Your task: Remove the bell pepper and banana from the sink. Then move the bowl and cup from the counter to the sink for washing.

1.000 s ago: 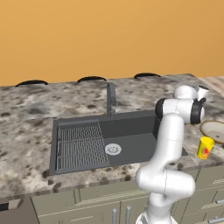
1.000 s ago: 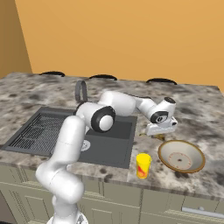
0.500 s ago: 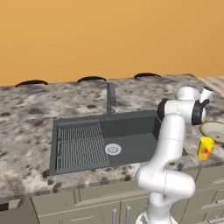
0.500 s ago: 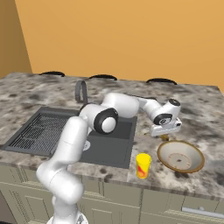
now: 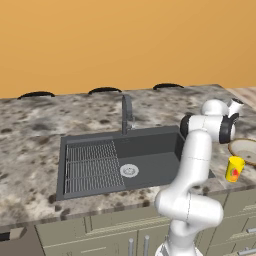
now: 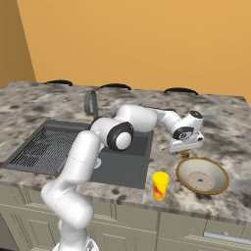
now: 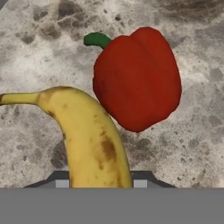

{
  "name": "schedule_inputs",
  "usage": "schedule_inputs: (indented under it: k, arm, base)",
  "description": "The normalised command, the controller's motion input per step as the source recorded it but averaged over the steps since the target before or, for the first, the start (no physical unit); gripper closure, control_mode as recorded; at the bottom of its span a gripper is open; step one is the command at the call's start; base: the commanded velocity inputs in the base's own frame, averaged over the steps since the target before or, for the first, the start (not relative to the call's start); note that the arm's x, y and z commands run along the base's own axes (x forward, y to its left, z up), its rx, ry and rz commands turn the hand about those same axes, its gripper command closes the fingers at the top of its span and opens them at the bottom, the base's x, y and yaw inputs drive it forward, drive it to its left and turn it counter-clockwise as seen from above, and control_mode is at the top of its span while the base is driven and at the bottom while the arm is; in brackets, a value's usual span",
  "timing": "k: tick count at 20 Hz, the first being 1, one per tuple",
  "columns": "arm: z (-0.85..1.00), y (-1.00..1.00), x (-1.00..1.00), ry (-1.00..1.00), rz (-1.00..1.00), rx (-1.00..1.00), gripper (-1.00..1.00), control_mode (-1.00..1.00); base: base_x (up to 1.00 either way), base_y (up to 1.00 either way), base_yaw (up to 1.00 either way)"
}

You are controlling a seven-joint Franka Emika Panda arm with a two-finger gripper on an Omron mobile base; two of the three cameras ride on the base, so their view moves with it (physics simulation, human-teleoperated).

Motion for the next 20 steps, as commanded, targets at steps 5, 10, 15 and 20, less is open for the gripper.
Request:
schedule_inputs:
  k: [5, 10, 15, 20]
  arm:
    - [-0.08, 0.1, 0.08, 0.0, 0.0, 0.0, -1.0, -1.0]
    - [-0.06, 0.09, 0.09, 0.0, 0.0, 0.0, -1.0, -1.0]
    - [-0.04, 0.14, 0.1, 0.0, 0.0, 0.0, -1.0, -1.0]
    - [-0.02, 0.12, 0.13, 0.0, 0.0, 0.0, -1.0, -1.0]
  base:
    - [0.0, 0.0, 0.0]
    - [0.0, 0.0, 0.0]
    - [0.0, 0.0, 0.0]
    - [0.0, 0.0, 0.0]
